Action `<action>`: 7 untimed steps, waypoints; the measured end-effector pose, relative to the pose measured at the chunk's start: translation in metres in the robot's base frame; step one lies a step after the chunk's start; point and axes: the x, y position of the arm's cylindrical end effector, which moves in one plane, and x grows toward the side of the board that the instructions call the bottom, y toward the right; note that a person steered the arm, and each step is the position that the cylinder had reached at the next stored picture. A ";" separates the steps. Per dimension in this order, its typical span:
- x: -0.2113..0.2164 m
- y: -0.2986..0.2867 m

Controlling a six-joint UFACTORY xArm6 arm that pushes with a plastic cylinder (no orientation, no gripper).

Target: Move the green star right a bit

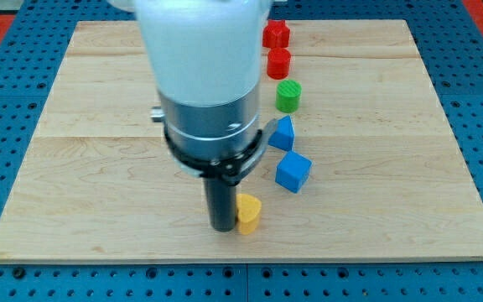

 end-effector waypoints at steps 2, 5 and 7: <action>-0.004 0.036; -0.074 -0.006; -0.232 -0.005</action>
